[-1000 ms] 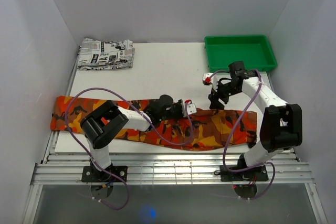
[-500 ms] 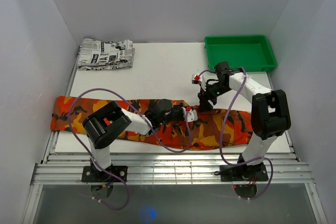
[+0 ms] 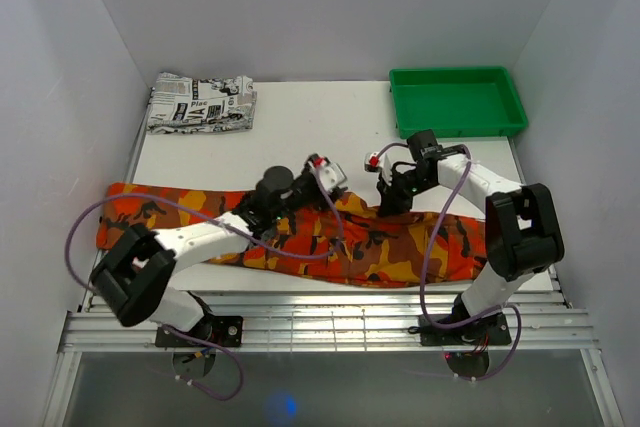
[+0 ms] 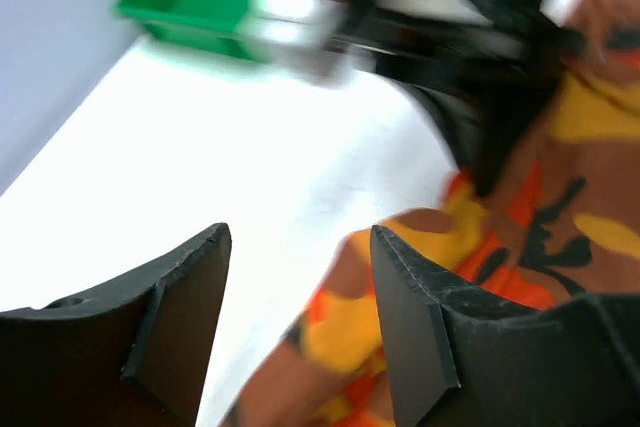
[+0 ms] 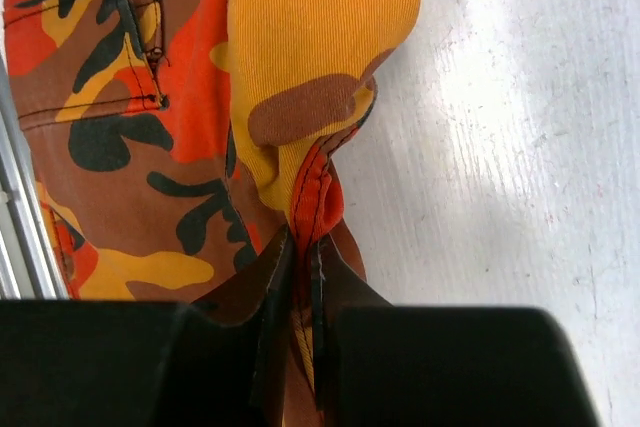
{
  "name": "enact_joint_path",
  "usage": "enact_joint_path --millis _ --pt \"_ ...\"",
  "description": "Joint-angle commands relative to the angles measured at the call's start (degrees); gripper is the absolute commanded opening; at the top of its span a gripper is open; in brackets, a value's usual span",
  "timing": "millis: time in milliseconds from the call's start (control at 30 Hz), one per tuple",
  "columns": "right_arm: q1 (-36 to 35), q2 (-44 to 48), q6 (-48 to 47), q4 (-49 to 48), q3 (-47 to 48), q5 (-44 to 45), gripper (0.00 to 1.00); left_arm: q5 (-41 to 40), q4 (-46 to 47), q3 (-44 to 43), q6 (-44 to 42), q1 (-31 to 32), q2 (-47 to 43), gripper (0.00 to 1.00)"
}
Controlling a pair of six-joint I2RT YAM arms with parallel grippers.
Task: Fold and stack the trousers
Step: Fold the trousers
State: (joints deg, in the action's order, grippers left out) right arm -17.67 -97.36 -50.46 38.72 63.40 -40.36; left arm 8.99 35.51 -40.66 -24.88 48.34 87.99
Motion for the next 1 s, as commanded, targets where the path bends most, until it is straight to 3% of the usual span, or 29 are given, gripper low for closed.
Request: enact_joint_path --millis 0,100,233,300,400,700,967 --pt "-0.7 5.33 1.5 -6.45 -3.8 3.35 0.08 3.82 -16.06 -1.78 19.74 -6.84 -13.07 0.69" --pt "-2.01 9.63 1.24 -11.97 -7.84 7.74 0.08 7.96 -22.14 -4.5 25.38 -12.2 -14.68 0.77" --pt "-4.29 12.63 0.01 -16.91 -11.45 13.53 0.08 25.05 -31.61 -14.59 31.37 -20.1 -7.43 0.78" --pt "-5.0 14.9 -0.6 -20.59 -13.9 15.04 0.08 30.09 -38.65 -21.26 33.66 -21.17 -3.37 0.77" --pt "-7.46 18.77 -2.27 -25.26 -18.81 19.08 0.08 38.01 -40.95 -24.98 38.58 -21.35 2.53 0.77" --pt "-14.14 28.62 -8.42 -36.78 -30.6 26.73 0.08 41.63 -40.34 -28.5 47.38 -21.27 13.68 0.77" --pt "-18.01 31.0 -11.24 -41.44 -35.71 31.3 0.08 42.16 -42.97 -32.63 47.04 -18.98 19.85 0.75"
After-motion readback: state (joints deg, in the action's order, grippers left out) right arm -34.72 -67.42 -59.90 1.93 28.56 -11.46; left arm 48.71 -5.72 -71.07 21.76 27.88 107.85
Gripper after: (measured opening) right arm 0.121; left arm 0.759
